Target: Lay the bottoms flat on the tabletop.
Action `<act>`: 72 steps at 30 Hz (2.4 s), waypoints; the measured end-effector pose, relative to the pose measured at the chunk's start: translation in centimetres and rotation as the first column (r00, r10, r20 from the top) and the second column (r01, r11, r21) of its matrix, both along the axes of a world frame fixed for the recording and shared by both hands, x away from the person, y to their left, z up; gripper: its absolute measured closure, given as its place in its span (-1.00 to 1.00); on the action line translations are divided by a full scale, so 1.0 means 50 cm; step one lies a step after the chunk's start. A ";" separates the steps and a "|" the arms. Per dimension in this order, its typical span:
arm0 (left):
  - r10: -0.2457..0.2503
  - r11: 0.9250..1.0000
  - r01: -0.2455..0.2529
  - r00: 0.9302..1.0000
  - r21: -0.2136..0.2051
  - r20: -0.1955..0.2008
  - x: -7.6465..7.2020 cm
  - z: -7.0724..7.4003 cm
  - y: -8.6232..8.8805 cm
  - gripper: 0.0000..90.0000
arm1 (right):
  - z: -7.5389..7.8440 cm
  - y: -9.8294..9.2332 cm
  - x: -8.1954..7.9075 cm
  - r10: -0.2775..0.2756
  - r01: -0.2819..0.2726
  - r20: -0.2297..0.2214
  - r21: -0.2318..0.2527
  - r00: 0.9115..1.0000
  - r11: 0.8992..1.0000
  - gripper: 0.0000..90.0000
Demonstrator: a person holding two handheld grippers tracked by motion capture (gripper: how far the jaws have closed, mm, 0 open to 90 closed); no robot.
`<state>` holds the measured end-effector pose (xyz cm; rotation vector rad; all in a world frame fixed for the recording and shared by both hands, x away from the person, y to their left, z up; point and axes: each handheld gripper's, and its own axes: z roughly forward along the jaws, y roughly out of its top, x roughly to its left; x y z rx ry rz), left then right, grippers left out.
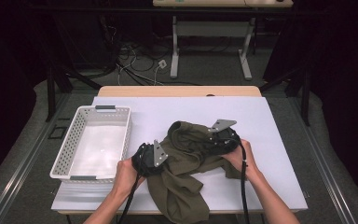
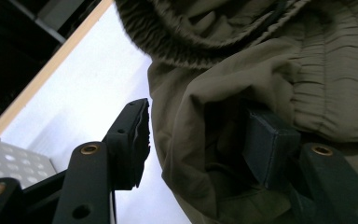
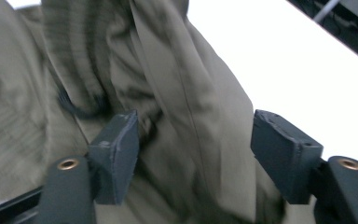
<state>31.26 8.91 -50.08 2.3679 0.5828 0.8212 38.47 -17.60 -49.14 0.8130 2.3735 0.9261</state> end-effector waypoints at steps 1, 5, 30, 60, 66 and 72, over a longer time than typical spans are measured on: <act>-0.013 1.000 0.013 1.000 0.010 0.010 -0.002 0.000 -0.002 -0.02 | 0.002 0.008 0.003 0.003 -0.003 0.014 0.004 1.000 1.000 -0.06; -0.073 0.996 0.071 0.997 0.055 0.032 -0.007 -0.001 -0.013 0.06 | -0.017 0.029 0.026 -0.015 0.015 -0.003 0.014 1.000 1.000 0.62; 0.153 0.973 -0.167 0.984 -0.159 -0.095 0.077 -0.034 0.005 0.96 | -0.040 -0.117 0.052 -0.265 0.272 -0.145 0.034 0.953 0.962 0.94; 0.111 0.984 -0.120 0.991 -0.129 -0.074 0.004 0.022 0.033 -0.20 | -0.016 -0.036 0.026 -0.128 0.130 -0.020 0.103 0.992 0.986 0.69; 0.028 0.988 -0.042 0.995 -0.146 -0.099 -0.012 0.028 0.009 -0.24 | -0.023 -0.039 0.034 -0.160 0.163 -0.032 0.102 0.987 0.981 0.71; -0.068 0.993 0.051 0.985 -0.108 -0.157 -0.020 0.010 -0.029 -0.28 | -0.026 -0.045 0.036 -0.183 0.187 -0.050 0.097 0.982 0.978 0.71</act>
